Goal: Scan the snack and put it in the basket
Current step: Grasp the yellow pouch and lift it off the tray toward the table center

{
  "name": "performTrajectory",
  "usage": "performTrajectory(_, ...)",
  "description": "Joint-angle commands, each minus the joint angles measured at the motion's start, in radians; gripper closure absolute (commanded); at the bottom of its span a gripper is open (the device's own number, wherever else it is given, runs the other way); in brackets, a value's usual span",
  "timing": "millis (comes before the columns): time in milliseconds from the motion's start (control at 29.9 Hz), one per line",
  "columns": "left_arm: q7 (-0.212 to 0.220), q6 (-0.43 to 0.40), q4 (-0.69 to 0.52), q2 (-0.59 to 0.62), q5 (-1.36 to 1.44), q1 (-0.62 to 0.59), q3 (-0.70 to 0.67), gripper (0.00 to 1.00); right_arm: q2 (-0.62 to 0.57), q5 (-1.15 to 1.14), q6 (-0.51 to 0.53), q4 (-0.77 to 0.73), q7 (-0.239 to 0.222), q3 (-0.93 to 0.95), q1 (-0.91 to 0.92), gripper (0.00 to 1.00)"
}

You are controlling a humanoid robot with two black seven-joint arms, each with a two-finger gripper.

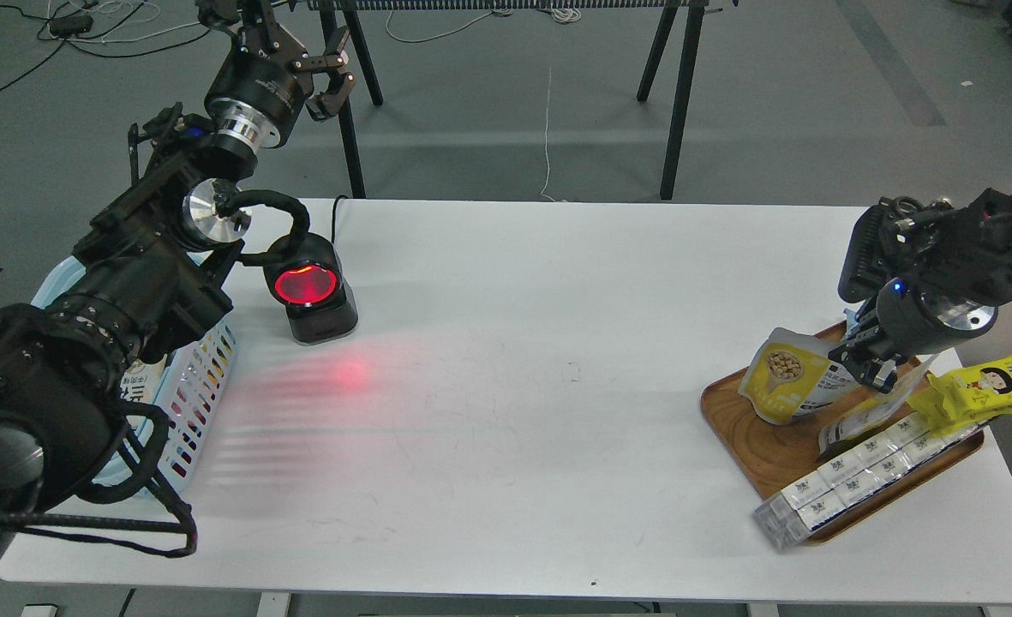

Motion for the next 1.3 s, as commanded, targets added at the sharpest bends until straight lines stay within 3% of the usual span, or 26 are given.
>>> performTrajectory(0,0.002,0.0,0.0,0.002,0.0,-0.003,0.0,0.0,-0.002,0.005,-0.001,0.012,0.0,0.008,0.01,1.0)
performTrajectory(301,0.0,0.0,0.0,0.002,0.0,-0.001,0.0,0.01,-0.015,0.019,0.004,0.086,0.0,0.049,0.122,1.0)
performTrajectory(1037,0.005,0.0,0.0,0.005,0.0,-0.007,0.0,0.0,0.325,0.189,-0.004,0.077,0.0,0.143,0.174,1.0)
performTrajectory(1271,0.003,0.0,0.0,0.005,0.0,-0.009,0.0,0.01,0.403,0.192,-0.06,0.074,0.0,0.16,0.184,1.0)
